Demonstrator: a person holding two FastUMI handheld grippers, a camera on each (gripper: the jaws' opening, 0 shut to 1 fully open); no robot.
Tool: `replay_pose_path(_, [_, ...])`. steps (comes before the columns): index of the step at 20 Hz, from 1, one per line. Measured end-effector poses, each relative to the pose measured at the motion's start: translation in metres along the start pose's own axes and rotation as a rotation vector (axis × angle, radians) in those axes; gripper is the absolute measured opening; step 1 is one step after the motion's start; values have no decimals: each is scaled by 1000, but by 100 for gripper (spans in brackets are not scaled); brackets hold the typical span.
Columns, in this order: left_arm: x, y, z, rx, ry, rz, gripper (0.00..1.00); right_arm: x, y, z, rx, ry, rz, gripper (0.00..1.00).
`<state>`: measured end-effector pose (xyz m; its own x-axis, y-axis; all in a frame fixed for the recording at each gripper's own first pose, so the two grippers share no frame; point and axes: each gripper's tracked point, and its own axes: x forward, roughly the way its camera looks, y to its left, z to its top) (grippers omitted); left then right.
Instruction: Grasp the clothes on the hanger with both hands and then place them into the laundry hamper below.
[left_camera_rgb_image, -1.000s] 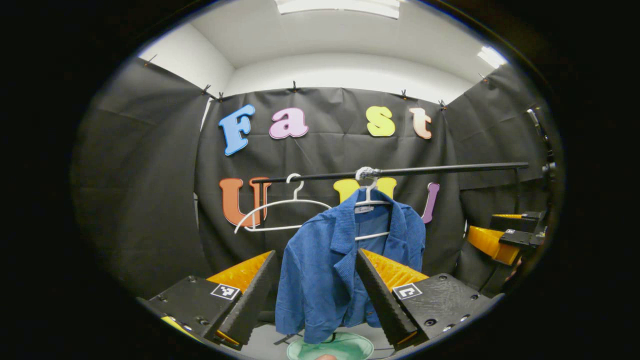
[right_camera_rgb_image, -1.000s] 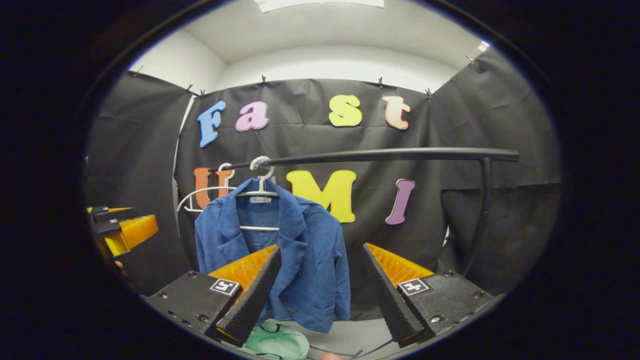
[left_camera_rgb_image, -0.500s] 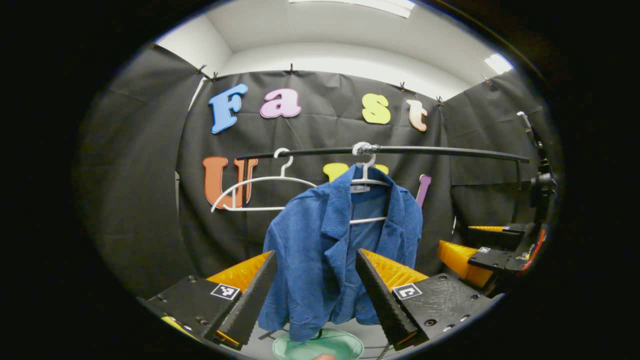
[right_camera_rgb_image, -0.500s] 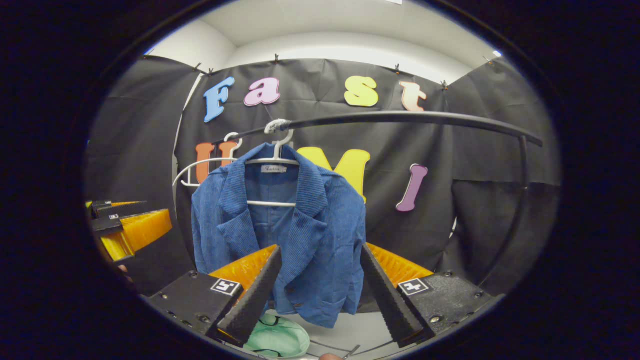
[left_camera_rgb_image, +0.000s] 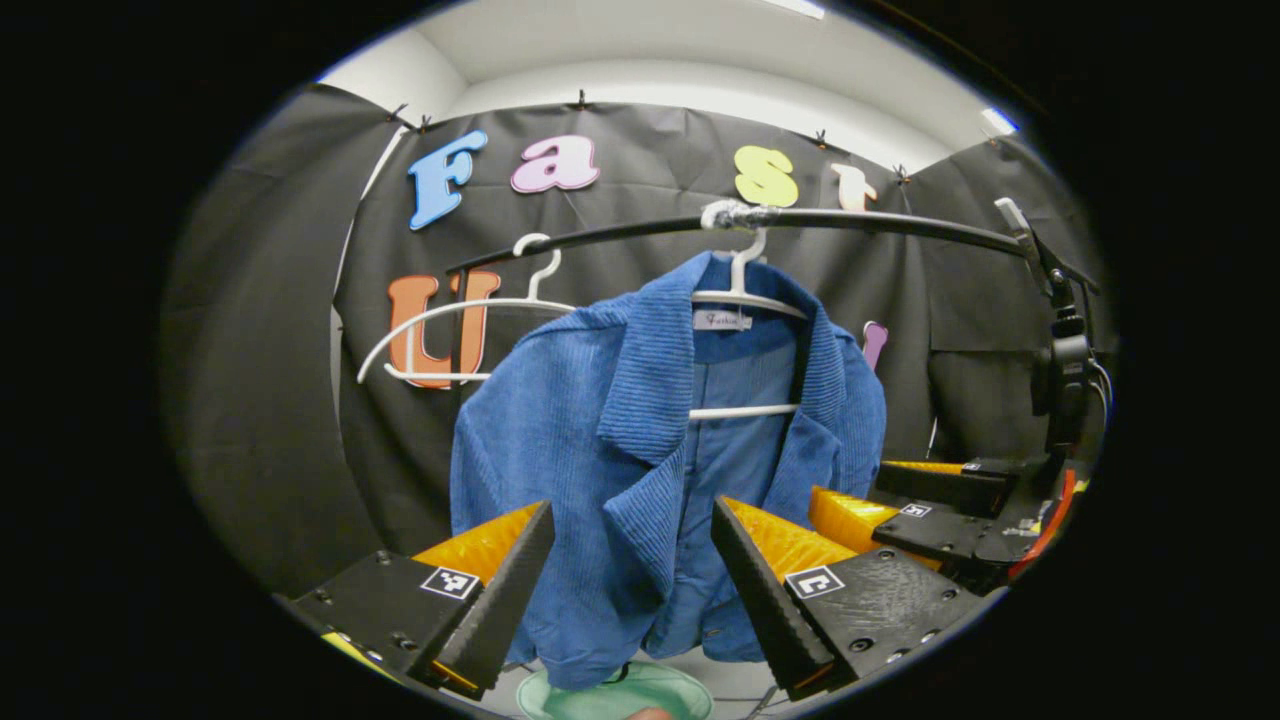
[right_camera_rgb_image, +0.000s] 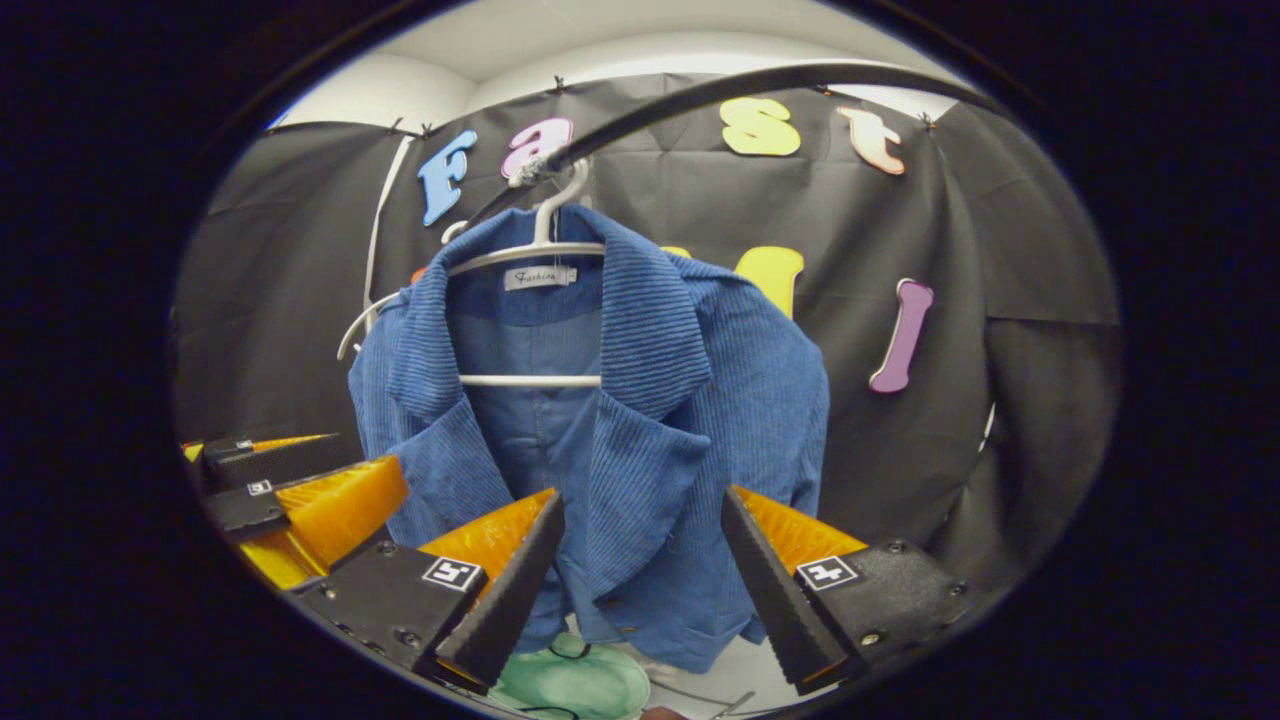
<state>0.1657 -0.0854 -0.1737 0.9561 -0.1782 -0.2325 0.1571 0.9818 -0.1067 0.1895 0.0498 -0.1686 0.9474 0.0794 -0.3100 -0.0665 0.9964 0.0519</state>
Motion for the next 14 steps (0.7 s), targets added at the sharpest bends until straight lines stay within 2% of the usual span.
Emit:
replay_pose_path(1, [9,0,-2,-1,4,5,95,7,-1,-1,15,3,12,99])
replay_pose_path(2, [16,1,-6,-6,17,11,100,14,0,0,28,8,22,100])
replay_pose_path(4, [30,2,-12,-31,35,24,100,30,2,0,49,24,43,100])
replay_pose_path(5, [37,3,-14,-42,46,29,95,37,4,0,55,29,52,100])
replay_pose_path(6, [43,4,-16,-49,52,34,100,42,5,0,60,33,59,100])
replay_pose_path(7, [46,3,-16,-55,54,36,96,47,7,1,66,34,67,100])
replay_pose_path(8, [50,3,-16,-59,54,41,100,53,8,2,74,37,69,100])
replay_pose_path(9, [54,3,-16,-64,54,47,89,57,7,1,82,42,66,100])
replay_pose_path(10, [57,5,-16,-68,53,54,95,60,5,1,96,44,65,99])
replay_pose_path(12, [62,4,-14,-84,48,54,95,60,2,2,136,43,83,96])
replay_pose_path(13, [65,3,-13,-92,46,52,100,61,0,4,157,40,94,94])
replay_pose_path(14, [67,3,-12,-98,46,51,85,63,-6,5,178,45,95,87])
